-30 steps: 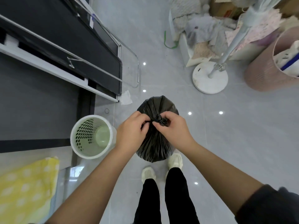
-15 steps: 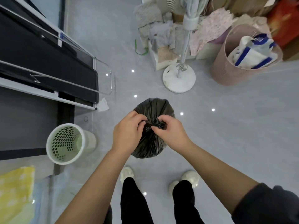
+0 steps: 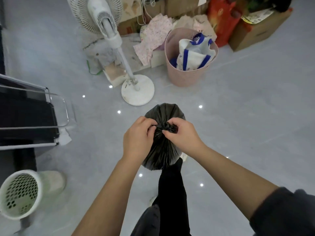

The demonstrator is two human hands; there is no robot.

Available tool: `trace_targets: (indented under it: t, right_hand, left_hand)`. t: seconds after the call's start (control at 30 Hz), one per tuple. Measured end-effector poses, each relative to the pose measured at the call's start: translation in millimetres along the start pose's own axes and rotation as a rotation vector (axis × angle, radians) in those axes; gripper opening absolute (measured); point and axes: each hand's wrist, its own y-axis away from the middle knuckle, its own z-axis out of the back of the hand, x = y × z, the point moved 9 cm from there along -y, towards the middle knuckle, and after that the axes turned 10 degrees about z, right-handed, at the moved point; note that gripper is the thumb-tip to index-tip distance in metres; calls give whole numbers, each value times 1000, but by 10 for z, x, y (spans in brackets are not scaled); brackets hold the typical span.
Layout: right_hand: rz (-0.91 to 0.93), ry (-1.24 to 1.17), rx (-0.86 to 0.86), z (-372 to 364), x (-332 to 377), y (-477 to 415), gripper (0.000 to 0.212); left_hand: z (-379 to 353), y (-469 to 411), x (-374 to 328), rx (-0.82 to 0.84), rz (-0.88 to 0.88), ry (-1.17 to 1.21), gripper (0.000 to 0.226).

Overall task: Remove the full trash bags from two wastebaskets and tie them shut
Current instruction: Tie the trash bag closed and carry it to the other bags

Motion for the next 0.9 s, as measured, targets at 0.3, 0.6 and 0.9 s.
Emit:
trace_targets:
  t: [0.3, 0.6, 0.9]
  right_hand:
    - [-137, 45, -90, 1901, -1088, -403, 6]
    - [-187, 73, -204, 3931, -2017, -743, 7]
    - [-132, 43, -196, 5814, -2886, -976, 5]
  left_hand:
    - [-1225, -839, -1857, 177, -141, -47, 14]
    - [-2219, -1523, -3933, 266, -317, -129, 11]
    - [-3184, -1853, -5765, 204, -314, -75, 10]
